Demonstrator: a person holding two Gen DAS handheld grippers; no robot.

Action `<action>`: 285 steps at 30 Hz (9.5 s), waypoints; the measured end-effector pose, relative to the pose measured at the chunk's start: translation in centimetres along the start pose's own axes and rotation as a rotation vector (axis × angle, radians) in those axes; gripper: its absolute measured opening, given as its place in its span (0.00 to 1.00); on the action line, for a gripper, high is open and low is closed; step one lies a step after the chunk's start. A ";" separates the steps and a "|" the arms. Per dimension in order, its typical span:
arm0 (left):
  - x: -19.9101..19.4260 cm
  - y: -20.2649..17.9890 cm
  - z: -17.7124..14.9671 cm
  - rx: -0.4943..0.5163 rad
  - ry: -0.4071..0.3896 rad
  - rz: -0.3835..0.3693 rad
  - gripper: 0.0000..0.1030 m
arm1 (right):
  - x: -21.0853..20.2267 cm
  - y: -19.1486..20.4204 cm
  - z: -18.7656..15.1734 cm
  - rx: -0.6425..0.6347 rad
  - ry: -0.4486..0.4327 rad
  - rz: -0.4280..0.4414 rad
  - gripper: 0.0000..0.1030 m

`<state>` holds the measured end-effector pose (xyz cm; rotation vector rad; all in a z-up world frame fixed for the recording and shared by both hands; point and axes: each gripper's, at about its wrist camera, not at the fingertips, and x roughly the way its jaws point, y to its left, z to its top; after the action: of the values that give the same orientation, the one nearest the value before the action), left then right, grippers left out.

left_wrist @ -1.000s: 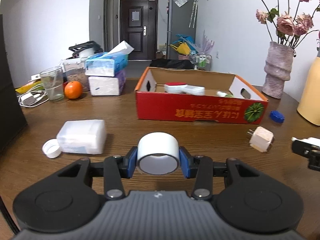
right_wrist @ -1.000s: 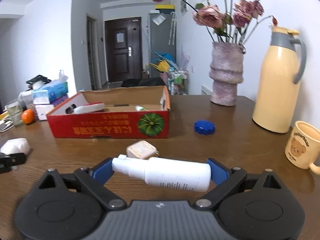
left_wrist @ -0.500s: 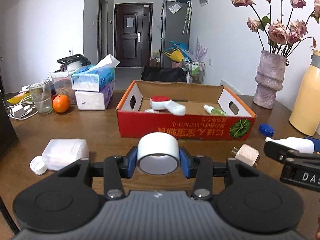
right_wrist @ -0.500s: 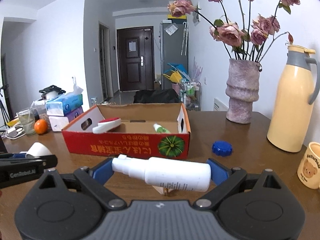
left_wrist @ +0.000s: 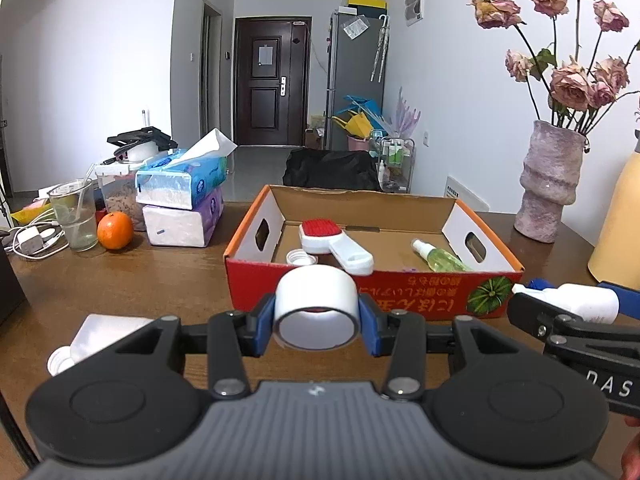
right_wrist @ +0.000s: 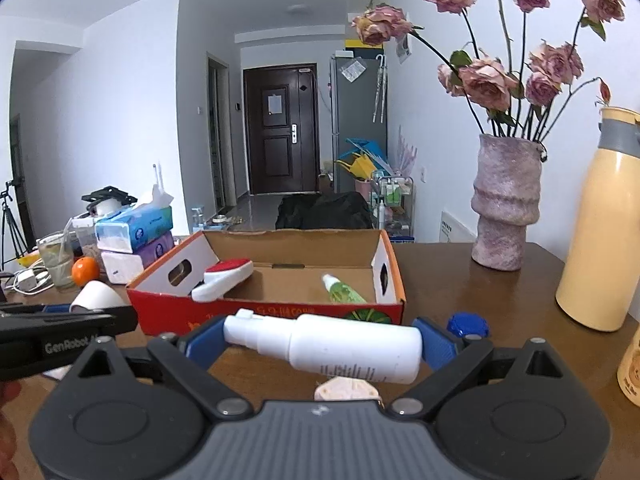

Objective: Organize rigid objects
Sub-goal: 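Carry the tape roll and white spray bottle over the red box with both grippers, then lower both grippers into the box and open them to release the items, then withdraw both grippers from the box back over the table, then move the left gripper toward the white bottle cap while the right approaches the white plug, then close the left gripper on the white cap while the right gripper grasps the white plug cube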

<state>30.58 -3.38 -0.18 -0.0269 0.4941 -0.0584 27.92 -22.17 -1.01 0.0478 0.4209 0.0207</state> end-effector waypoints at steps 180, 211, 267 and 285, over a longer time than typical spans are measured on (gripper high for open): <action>1.4 6.2 0.3 -0.021 -0.009 0.047 1.00 | 3.3 -2.7 -1.8 -0.110 0.088 0.024 1.00; -2.4 18.5 -4.5 -0.078 0.100 0.262 1.00 | -1.1 -3.5 -5.5 -0.101 0.169 -0.015 1.00; 4.6 23.1 -5.2 -0.049 0.189 0.285 0.53 | 9.5 -2.1 -4.9 -0.079 0.253 -0.072 0.99; 6.4 23.7 -4.6 -0.051 0.204 0.249 0.41 | 10.3 -1.5 -4.8 -0.094 0.274 -0.014 0.60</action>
<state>35.24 19.84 -8.23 -0.0095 0.6995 0.1974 35.34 -23.18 -9.68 -0.0519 0.6935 0.0333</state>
